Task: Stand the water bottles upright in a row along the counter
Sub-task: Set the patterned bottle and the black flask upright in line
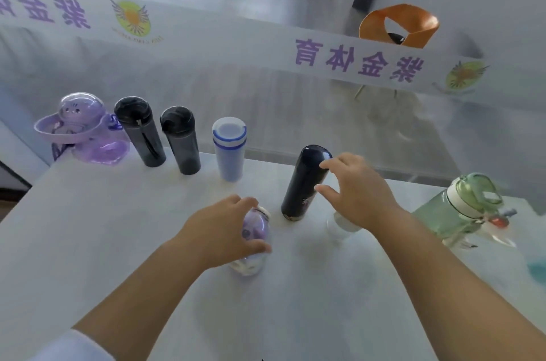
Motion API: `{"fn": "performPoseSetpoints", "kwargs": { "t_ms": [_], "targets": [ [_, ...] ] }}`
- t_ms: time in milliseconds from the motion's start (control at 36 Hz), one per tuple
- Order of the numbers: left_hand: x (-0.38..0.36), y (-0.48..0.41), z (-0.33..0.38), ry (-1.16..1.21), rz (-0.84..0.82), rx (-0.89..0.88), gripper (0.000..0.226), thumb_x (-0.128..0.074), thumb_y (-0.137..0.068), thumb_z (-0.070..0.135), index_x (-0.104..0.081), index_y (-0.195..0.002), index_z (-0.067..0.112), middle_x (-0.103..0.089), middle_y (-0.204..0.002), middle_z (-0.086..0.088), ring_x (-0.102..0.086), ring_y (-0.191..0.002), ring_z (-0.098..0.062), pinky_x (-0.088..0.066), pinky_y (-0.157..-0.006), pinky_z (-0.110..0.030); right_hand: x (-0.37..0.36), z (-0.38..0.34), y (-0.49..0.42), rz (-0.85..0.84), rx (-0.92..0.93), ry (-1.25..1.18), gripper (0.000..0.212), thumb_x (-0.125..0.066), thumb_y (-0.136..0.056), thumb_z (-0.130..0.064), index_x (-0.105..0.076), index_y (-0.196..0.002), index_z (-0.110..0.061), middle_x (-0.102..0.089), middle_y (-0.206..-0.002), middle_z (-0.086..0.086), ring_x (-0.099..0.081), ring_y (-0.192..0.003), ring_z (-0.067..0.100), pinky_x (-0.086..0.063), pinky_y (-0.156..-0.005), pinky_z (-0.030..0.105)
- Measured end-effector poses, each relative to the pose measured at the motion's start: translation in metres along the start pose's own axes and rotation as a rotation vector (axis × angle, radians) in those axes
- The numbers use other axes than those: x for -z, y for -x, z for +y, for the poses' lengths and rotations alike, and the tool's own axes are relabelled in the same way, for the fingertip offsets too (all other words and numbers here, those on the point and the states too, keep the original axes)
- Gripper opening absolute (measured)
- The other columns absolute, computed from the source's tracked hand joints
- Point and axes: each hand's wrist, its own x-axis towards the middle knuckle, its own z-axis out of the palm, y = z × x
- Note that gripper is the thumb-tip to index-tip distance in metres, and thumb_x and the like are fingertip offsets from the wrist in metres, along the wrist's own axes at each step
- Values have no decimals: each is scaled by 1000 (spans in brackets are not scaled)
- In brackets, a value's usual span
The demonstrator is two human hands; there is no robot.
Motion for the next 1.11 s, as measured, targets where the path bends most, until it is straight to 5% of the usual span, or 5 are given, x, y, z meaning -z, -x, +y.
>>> {"fn": "performPoseSetpoints", "kwargs": {
  "t_ms": [139,278,778,1111],
  "targets": [
    [1,-5,4,0,-90,6,84,-73,-62,56,-33,-133,36,-50,-123,10,-54,-106,-15,-48,-89,-31,-10,2,-17,-18,-26,-4,53,-64,-84,-35,-45,-131,-19,-46,-126,7,-36,-118,29,-41,-91,36],
    [7,-17,3,-18,-123,-35,71,-71,-66,38,-40,-129,33,-54,-111,4,-56,-98,-18,-51,-82,-30,-18,1,-31,-110,-58,-19,67,-62,-83,-40,-31,-141,-25,-34,-142,4,-34,-125,29,-41,-96,40],
    [26,-98,4,20,-59,-131,64,-62,-79,28,-34,-135,17,-50,-132,-2,-54,-112,-24,-48,-92,-31,-25,12,-49,-49,-163,-168,60,-63,-85,-32,-37,-139,-25,-44,-128,1,-51,-105,21,-42,-82,28],
    [35,-149,12,5,36,-148,62,-64,-81,30,-37,-134,13,-48,-135,-7,-54,-112,-28,-48,-92,-34,-22,32,-70,-65,-144,-168,62,-63,-86,-29,-35,-141,-22,-41,-133,5,-49,-113,25,-40,-91,28]
  ]
}}
